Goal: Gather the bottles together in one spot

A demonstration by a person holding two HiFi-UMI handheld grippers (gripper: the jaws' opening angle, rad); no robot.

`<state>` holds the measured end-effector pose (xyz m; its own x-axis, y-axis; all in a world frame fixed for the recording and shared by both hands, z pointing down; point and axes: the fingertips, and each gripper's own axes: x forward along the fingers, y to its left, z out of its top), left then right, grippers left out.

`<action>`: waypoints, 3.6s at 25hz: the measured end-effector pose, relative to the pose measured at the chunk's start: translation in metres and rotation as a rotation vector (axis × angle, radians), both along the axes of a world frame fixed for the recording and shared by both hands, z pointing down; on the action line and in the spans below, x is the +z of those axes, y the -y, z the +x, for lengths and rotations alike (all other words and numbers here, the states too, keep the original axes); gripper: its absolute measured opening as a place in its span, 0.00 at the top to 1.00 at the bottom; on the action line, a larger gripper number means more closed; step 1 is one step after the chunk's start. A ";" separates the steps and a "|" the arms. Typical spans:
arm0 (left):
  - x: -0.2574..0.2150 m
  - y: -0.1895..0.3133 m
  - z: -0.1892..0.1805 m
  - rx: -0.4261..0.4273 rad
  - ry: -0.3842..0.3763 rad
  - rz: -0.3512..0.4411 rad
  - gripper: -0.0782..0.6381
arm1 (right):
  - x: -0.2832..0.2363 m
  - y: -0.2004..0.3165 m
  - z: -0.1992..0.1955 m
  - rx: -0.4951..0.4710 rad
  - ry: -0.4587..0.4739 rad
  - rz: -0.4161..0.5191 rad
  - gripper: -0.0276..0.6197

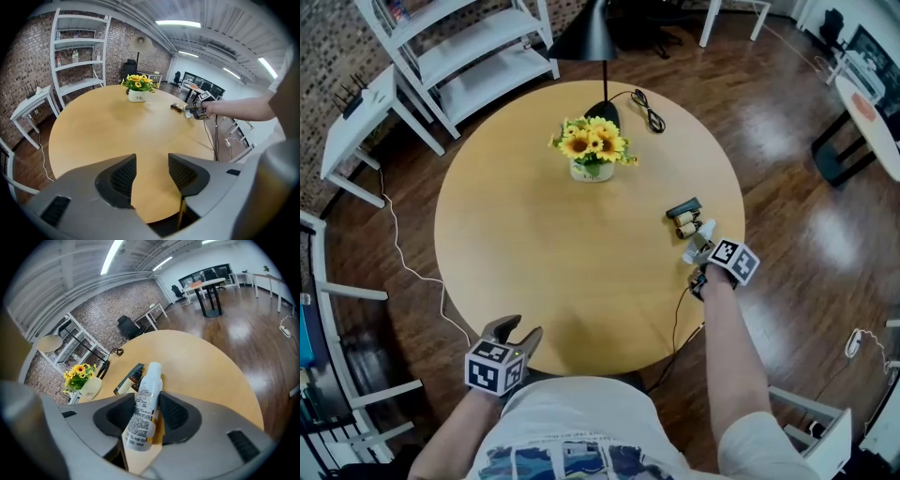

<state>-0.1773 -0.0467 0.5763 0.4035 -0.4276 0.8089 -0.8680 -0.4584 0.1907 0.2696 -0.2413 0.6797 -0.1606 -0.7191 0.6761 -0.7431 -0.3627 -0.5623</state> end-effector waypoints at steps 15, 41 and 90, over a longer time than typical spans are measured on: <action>-0.004 -0.002 0.007 0.023 -0.002 0.007 0.60 | 0.012 -0.016 -0.015 -0.226 -0.187 -0.127 0.64; -0.115 0.107 0.123 0.299 -0.332 0.061 0.60 | -0.166 -0.076 -0.216 -0.800 -0.421 0.594 0.65; -0.016 0.330 0.094 0.126 0.045 0.321 0.72 | -0.115 -0.164 -0.145 -0.668 -0.502 0.336 0.58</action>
